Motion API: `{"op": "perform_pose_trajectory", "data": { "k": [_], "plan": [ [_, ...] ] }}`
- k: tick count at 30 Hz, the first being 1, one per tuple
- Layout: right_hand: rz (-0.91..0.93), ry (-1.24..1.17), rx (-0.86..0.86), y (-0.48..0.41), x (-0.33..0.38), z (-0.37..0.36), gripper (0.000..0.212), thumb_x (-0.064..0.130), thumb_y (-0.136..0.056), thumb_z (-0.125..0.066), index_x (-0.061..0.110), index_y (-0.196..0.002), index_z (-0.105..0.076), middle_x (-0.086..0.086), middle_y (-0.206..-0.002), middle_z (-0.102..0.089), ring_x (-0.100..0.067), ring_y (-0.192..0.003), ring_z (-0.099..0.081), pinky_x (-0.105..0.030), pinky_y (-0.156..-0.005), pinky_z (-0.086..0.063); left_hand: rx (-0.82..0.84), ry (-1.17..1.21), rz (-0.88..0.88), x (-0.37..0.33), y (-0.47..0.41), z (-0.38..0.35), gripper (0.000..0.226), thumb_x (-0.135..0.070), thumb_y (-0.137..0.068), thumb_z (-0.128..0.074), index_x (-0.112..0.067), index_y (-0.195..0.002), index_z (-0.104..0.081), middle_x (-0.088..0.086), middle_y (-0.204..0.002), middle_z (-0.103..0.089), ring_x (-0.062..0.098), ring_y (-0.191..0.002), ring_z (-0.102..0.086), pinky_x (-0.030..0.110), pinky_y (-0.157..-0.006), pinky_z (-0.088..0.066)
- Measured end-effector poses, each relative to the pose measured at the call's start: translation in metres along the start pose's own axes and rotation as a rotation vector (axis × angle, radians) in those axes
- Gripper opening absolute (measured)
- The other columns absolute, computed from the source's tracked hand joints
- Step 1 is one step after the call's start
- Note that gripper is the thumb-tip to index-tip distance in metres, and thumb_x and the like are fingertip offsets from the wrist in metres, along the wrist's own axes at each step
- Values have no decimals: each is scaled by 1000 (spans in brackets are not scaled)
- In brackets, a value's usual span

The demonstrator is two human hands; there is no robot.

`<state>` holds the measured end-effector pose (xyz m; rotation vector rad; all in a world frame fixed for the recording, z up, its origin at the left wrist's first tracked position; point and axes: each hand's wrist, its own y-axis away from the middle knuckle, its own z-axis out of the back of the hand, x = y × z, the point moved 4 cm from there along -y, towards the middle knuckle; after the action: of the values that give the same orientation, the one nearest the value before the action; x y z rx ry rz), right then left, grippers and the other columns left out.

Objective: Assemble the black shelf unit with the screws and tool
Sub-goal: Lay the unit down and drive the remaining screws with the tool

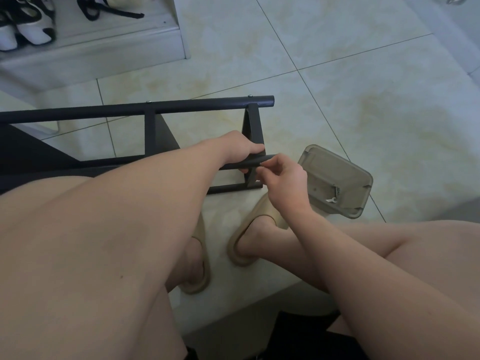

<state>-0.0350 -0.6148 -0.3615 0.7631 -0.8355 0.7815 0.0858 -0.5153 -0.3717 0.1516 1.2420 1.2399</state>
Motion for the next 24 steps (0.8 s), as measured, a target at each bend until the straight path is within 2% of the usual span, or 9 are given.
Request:
{"op": "perform_pose_trajectory", "data": {
  "k": [6,9,11,15,19,24],
  "plan": [
    [27,-10,14,-4,1,0,17,6,-90,-70,13,-78,-61,1,-70,-70,-7,-63,-68,-33,-70,-57,-9,0,-7,-1,0,1,43,-45,-93,-61,-4,-103,-74,7,-77,-76,18,-68,-71,35,-95,-52],
    [83,61,24,-4,3,-1,14,11,-91,-71,9,-81,-62,-5,-74,-72,-22,-72,-70,-39,-72,-56,-4,6,-5,-1,0,1,44,-44,-94,-62,-3,-104,-73,7,-80,-77,19,-69,-71,34,-92,-53],
    [93,84,20,-6,3,-1,16,13,-91,-72,13,-78,-61,-2,-74,-72,-21,-73,-70,-41,-74,-56,-2,11,-8,-2,1,0,44,-42,-94,-61,-1,-105,-72,11,-88,-77,21,-72,-71,37,-96,-53],
    [64,-12,26,-6,-1,-1,27,7,-91,-70,20,-72,-56,2,-72,-72,-3,-64,-69,-39,-75,-60,-7,4,-10,-3,2,0,45,-43,-94,-60,0,-104,-73,13,-91,-77,23,-77,-72,40,-99,-52],
    [38,-113,21,-4,-5,-1,27,1,-91,-68,17,-73,-57,-4,-74,-72,-9,-66,-72,-36,-75,-61,-10,-1,-13,-3,3,0,41,-43,-94,-61,-4,-99,-74,9,-85,-77,20,-71,-71,34,-93,-53],
    [-8,-223,6,-1,-8,-3,27,-4,-90,-67,14,-73,-58,-6,-71,-70,-9,-64,-71,-27,-70,-59,-14,6,-18,-4,4,0,37,-40,-95,-61,-6,-95,-74,7,-80,-75,20,-68,-70,29,-81,-52]
  ]
}}
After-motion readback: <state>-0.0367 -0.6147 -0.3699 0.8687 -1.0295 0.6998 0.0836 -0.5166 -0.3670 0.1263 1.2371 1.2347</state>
